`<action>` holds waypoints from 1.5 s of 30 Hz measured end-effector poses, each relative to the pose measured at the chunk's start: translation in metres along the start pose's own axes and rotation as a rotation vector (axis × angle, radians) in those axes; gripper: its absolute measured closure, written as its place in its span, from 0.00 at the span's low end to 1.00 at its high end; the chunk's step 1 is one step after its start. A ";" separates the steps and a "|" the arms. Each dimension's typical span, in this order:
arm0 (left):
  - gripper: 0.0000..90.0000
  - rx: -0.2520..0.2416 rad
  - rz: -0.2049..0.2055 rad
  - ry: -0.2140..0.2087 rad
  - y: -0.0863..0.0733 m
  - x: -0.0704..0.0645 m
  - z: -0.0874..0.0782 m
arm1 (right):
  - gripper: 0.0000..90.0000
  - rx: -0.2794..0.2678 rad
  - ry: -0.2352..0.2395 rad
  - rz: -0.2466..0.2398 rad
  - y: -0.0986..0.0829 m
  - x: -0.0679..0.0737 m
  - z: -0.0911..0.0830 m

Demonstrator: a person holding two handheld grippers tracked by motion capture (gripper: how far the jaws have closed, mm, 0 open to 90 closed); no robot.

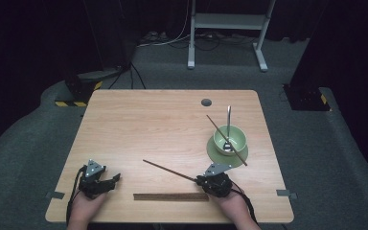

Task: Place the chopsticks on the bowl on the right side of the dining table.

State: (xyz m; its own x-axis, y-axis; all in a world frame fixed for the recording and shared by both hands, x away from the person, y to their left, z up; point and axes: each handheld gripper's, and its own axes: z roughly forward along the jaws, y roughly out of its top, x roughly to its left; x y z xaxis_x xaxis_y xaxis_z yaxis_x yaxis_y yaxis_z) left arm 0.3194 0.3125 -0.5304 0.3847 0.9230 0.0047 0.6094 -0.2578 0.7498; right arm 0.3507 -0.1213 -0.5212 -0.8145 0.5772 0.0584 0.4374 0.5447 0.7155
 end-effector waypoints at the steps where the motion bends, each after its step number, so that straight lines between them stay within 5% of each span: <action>1: 0.32 0.001 0.000 0.000 0.000 0.000 0.000 | 0.91 0.001 0.001 0.004 0.000 0.000 0.000; 15: 0.32 0.001 0.000 0.000 0.000 0.000 0.000 | 0.85 0.019 0.002 -0.041 0.003 0.007 0.002; 18: 0.32 0.002 0.002 0.001 0.000 0.000 0.000 | 0.83 0.019 0.000 -0.084 0.002 0.009 0.002; 29: 0.32 0.001 -0.003 -0.003 0.000 0.000 0.000 | 0.93 0.010 0.004 -0.126 0.002 0.010 0.002; 38: 0.32 0.001 0.001 0.000 0.000 0.000 0.000 | 0.94 0.026 -0.006 -0.122 0.004 0.012 0.002; 45: 0.32 0.001 0.002 0.001 0.000 0.000 0.000 | 0.94 -0.021 -0.013 -0.113 0.009 0.010 -0.008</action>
State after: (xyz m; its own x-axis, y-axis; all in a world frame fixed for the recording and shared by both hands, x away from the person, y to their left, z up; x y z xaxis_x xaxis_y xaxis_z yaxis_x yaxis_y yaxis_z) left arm 0.3195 0.3125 -0.5303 0.3854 0.9227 0.0068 0.6097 -0.2601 0.7488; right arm 0.3433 -0.1162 -0.5087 -0.8531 0.5208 -0.0321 0.3351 0.5940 0.7313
